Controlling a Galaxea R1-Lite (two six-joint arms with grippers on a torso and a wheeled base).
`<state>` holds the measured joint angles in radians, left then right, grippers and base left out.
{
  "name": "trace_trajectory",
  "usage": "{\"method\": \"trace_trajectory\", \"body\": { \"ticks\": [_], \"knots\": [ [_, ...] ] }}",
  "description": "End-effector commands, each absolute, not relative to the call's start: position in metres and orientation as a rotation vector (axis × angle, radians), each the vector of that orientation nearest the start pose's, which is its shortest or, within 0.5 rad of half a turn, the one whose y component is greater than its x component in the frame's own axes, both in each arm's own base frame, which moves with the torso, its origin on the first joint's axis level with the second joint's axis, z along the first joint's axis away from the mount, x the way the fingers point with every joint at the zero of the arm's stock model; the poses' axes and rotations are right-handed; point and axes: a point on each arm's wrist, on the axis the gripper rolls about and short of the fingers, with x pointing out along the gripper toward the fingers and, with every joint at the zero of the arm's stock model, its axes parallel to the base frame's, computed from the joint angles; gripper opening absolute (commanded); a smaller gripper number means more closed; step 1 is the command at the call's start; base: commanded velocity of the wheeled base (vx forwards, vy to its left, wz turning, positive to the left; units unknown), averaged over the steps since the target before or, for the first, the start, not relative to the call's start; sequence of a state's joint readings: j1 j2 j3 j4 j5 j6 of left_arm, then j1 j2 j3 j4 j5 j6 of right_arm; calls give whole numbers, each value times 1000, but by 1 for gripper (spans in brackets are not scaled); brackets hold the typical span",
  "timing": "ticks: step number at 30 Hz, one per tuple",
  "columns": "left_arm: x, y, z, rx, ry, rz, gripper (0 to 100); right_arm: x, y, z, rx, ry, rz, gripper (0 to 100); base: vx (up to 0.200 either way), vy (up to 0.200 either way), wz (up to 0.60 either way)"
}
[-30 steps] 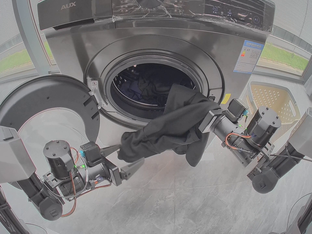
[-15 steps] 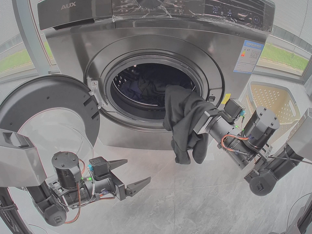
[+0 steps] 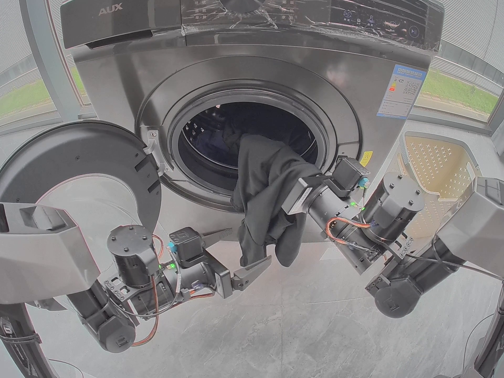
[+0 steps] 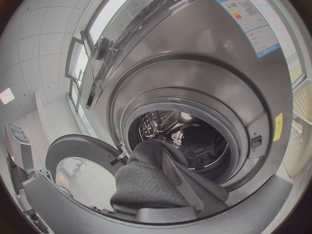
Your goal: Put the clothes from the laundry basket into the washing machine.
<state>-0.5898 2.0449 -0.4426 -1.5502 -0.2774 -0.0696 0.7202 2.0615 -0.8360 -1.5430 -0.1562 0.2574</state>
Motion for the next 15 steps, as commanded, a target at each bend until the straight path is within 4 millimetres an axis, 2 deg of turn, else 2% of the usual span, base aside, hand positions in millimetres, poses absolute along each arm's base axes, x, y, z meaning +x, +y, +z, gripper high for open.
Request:
{"method": "trace_trajectory", "body": {
  "ticks": [1, 3, 6, 15],
  "knots": [
    [261, -195, 73, -55, 93, -895, 100, 279, 256, 155, 392, -223, 625, 0, 0, 0, 0],
    [264, -199, 72, -56, 86, -895, 100, 276, 259, 155, 393, -221, 637, 0, 0, 0, 0],
    [278, -207, 65, -54, 69, -859, 100, 268, 267, 157, 396, -219, 667, 0, 0, 0, 0],
    [288, -216, 67, -68, 36, -863, 100, 272, 274, 153, 389, -227, 672, 0, 0, 0, 0]
  ]
}}
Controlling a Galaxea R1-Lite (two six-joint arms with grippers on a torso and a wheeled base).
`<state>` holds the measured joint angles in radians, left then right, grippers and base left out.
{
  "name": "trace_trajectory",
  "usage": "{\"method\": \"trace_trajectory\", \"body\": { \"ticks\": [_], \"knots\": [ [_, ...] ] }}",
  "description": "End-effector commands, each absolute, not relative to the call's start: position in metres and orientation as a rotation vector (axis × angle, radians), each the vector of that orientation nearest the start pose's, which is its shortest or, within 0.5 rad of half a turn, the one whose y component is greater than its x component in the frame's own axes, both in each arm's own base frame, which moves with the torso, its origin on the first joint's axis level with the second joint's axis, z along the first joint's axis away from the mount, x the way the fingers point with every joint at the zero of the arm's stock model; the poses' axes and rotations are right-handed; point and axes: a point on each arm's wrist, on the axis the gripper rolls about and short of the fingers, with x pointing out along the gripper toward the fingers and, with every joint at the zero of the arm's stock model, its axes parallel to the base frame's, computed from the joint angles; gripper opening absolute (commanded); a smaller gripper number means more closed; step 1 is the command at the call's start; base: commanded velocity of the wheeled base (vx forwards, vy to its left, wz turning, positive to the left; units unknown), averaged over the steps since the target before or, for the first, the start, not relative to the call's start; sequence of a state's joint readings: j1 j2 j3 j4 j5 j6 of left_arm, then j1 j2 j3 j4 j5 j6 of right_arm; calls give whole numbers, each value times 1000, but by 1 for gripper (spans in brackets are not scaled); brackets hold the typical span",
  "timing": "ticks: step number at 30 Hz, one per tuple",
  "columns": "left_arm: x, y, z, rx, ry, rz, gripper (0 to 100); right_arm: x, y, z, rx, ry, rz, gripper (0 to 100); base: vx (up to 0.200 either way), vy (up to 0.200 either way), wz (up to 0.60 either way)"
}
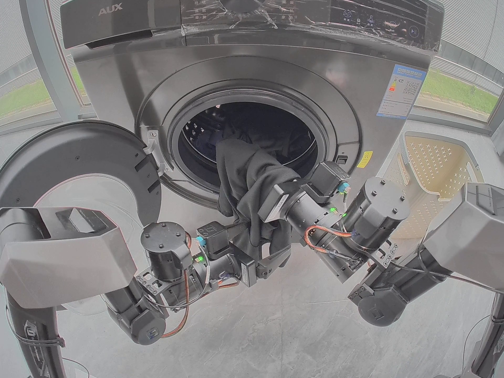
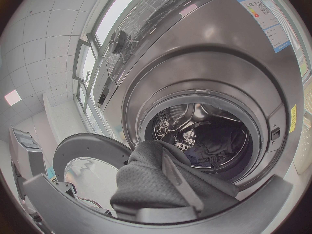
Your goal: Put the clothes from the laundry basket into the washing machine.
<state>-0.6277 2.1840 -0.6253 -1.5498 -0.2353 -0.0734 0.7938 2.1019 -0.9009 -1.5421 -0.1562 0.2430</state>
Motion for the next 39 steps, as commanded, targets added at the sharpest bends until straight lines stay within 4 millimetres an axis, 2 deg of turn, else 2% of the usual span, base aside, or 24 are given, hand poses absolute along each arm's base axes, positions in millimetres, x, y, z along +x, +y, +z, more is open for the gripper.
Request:
{"method": "trace_trajectory", "body": {
  "ticks": [1, 6, 11, 18, 23, 24, 28, 33, 35, 39],
  "knots": [
    [290, -217, 66, -69, 33, -862, 100, 272, 275, 153, 388, -229, 674, 0, 0, 0, 0],
    [307, -219, 58, -76, 30, -831, 100, 266, 278, 156, 393, -229, 689, 0, 0, 0, 0],
    [328, -212, 52, -81, 10, -749, 100, 262, 275, 164, 402, -246, 692, 0, 0, 0, 0],
    [336, -214, 57, -87, -14, -699, 100, 258, 272, 168, 407, -249, 694, 0, 0, 0, 0],
    [338, -215, 60, -91, -29, -687, 100, 257, 270, 163, 401, -229, 687, 0, 0, 0, 0],
    [338, -215, 60, -92, -28, -688, 0, 257, 270, 163, 401, -229, 687, 0, 0, 0, 0],
    [336, -217, 64, -96, -46, -688, 0, 257, 270, 163, 402, -227, 682, 0, 0, 0, 0],
    [333, -212, 70, -102, -63, -670, 0, 266, 261, 161, 395, -232, 638, 0, 0, 0, 0],
    [328, -207, 80, -107, -74, -657, 0, 277, 249, 160, 388, -234, 578, 0, 0, 0, 0],
    [322, -198, 100, -143, -108, -642, 0, 281, 237, 152, 373, -205, 539, 0, 0, 0, 0]
  ]
}}
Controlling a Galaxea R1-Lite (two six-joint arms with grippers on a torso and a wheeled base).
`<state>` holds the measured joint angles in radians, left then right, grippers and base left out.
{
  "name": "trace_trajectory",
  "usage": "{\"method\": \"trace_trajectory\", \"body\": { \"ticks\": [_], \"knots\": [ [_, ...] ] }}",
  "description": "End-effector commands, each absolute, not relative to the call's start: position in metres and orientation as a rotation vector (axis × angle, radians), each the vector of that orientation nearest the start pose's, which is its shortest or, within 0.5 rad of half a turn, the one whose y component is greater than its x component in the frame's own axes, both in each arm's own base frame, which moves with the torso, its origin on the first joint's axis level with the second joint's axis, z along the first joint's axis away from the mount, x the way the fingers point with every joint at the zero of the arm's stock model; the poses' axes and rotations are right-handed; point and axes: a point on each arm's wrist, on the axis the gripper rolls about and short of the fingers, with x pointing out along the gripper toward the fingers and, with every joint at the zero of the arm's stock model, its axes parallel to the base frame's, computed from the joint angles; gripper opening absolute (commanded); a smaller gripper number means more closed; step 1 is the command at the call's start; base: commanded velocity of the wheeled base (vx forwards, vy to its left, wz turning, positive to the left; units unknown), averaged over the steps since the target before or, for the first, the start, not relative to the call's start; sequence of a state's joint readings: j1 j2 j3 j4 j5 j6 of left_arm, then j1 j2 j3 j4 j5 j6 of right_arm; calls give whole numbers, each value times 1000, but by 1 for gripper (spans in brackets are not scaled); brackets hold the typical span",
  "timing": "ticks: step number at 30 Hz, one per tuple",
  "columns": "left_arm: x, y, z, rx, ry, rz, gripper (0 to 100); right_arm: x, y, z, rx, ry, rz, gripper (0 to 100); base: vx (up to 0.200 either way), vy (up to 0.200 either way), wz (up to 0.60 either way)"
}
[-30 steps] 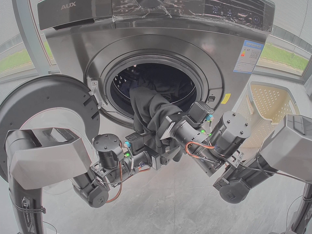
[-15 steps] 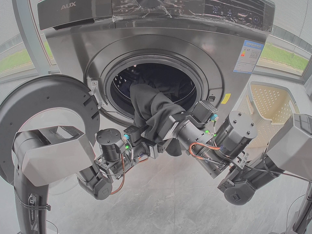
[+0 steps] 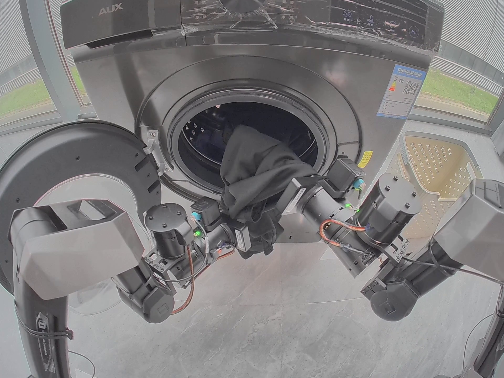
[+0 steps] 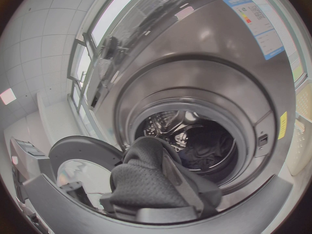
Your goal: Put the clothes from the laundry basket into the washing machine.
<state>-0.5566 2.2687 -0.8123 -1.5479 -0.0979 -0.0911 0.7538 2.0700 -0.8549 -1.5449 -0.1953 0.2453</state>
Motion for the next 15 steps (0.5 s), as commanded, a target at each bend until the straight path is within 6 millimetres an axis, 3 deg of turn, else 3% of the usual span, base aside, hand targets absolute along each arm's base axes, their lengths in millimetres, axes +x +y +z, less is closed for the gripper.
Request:
{"method": "trace_trajectory", "body": {
  "ticks": [1, 6, 12, 13, 15],
  "knots": [
    [320, -197, 104, -160, -113, -634, 0, 282, 234, 148, 366, -192, 532, 0, 0, 0, 0],
    [308, -189, 131, -209, -165, -612, 0, 276, 230, 131, 335, -124, 529, 0, 0, 0, 0],
    [296, -182, 150, -252, -192, -617, 0, 269, 230, 136, 344, -128, 561, 0, 0, 0, 0],
    [294, -181, 152, -256, -196, -619, 0, 267, 228, 139, 345, -130, 569, 100, 0, 0, 0],
    [290, -178, 157, -259, -206, -620, 0, 260, 225, 140, 341, -120, 590, 100, 0, 0, 0]
  ]
}}
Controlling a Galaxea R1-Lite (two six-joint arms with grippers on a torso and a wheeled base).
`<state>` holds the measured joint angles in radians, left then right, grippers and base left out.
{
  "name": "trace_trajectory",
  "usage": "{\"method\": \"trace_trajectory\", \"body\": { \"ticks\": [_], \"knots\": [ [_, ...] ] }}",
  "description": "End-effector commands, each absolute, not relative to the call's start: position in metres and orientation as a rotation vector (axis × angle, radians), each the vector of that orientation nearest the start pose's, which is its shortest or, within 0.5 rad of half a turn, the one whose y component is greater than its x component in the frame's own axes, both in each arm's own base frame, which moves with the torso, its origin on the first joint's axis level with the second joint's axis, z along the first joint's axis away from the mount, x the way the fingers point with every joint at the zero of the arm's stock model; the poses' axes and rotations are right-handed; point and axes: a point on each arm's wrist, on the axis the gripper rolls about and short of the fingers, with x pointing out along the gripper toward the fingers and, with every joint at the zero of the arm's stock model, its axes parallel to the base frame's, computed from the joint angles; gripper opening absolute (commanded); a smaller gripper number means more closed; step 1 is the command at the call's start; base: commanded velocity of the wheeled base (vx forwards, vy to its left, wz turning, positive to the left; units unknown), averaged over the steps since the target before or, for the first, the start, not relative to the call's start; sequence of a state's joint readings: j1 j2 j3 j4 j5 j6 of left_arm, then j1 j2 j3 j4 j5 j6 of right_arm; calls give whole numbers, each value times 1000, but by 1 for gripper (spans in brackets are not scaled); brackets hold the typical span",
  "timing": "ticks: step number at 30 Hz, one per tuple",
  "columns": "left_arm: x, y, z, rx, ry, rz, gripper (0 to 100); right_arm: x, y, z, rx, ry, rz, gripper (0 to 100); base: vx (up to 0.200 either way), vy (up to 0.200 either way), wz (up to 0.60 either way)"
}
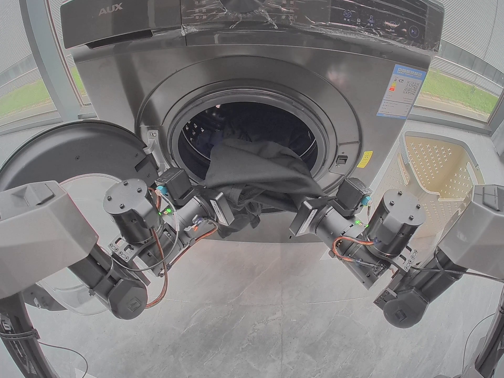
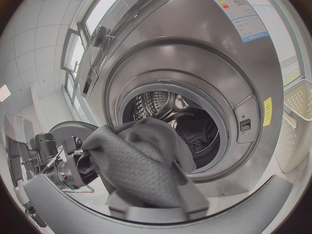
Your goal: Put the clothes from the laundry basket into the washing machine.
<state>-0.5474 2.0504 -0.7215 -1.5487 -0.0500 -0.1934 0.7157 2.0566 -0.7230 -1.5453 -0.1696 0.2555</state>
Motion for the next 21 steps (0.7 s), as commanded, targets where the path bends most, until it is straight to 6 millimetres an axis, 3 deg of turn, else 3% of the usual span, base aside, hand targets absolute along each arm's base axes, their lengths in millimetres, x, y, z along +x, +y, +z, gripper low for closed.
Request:
{"method": "trace_trajectory", "body": {
  "ticks": [1, 7, 12, 16, 21],
  "knots": [
    [289, -177, 159, -259, -211, -618, 0, 256, 224, 138, 333, -108, 594, 100, 0, 0, 0],
    [264, -153, 170, -258, -208, -611, 0, 211, 209, 136, 240, -52, 670, 100, 0, 0, 0],
    [258, -151, 152, -226, -136, -602, 0, 192, 186, 111, 130, 67, 678, 100, 0, 0, 0],
    [258, -149, 150, -224, -130, -599, 0, 191, 178, 102, 107, 109, 658, 100, 0, 0, 0],
    [250, -149, 144, -215, -98, -610, 0, 210, 162, 100, 112, 104, 568, 100, 0, 0, 0]
  ]
}}
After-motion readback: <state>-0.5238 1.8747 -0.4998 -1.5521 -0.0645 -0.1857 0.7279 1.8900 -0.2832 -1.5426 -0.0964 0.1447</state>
